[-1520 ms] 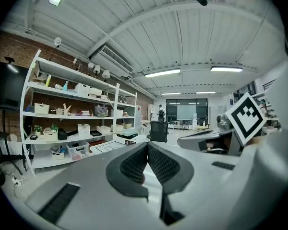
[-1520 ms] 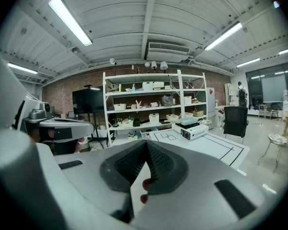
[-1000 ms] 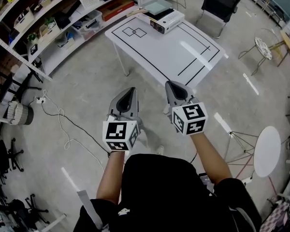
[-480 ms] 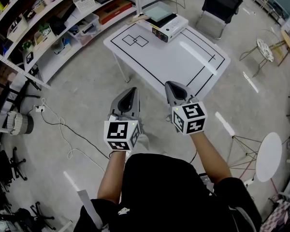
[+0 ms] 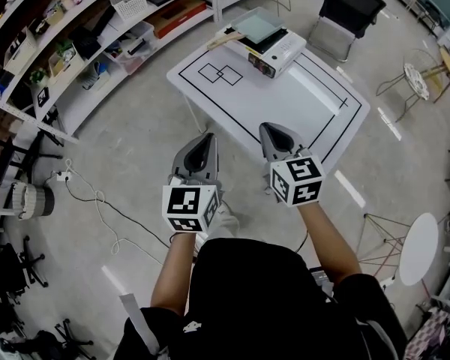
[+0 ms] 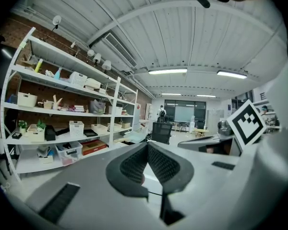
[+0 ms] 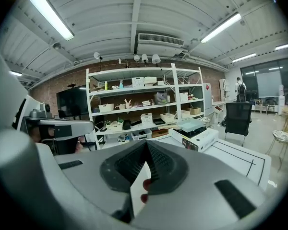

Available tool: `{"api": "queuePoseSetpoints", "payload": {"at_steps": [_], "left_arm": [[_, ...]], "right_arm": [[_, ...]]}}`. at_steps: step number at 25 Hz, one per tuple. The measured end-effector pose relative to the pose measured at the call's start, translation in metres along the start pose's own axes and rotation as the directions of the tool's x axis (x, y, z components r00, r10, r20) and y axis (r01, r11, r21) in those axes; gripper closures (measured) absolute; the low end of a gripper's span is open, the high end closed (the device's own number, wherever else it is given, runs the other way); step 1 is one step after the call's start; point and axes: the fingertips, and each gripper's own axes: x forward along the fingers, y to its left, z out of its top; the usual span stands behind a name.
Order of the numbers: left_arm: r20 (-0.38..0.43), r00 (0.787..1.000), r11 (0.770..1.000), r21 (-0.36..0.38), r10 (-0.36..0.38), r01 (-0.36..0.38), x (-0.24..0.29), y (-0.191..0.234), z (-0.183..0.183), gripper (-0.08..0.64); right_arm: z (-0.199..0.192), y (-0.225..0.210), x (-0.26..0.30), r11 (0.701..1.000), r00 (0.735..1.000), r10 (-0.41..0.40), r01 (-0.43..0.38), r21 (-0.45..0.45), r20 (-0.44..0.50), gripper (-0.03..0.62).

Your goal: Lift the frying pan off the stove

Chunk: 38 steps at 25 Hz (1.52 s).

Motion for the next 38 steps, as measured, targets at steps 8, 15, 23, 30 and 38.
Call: {"api": "queuePoseSetpoints", "payload": {"at_steps": [8, 15, 23, 30, 38], "left_arm": [[0.003, 1.0, 1.0, -0.017, -0.018, 0.018, 0.019, 0.058, 0.008, 0.549], [0.0, 0.999, 0.999, -0.018, -0.035, 0.035, 0.026, 0.099, 0.009, 0.549], [0.004, 0.998, 0.998, -0.029, -0.063, 0.063, 0.041, 0.116, 0.009, 0.549], [-0.007, 0.997, 0.997, -0.017, -0.079, 0.079, 0.063, 0.117, 0.006, 0.549], [-0.019, 0.995, 0.995, -0.004, -0.098, 0.098, 0.106, 0.116, 0.012, 0.549]], "right_arm": [[0.013, 0.015, 0.053, 1.0, 1.0, -0.019, 0.019, -0.009, -0.013, 0.591], [0.023, 0.031, 0.088, 0.999, 0.999, -0.039, 0.039, -0.018, -0.009, 0.592], [0.029, 0.029, 0.108, 0.998, 0.998, -0.061, 0.06, -0.032, -0.015, 0.591], [0.033, 0.013, 0.124, 0.997, 0.998, -0.068, 0.068, -0.021, -0.003, 0.591], [0.045, -0.02, 0.148, 0.997, 0.997, -0.075, 0.075, -0.001, 0.009, 0.592]]}}
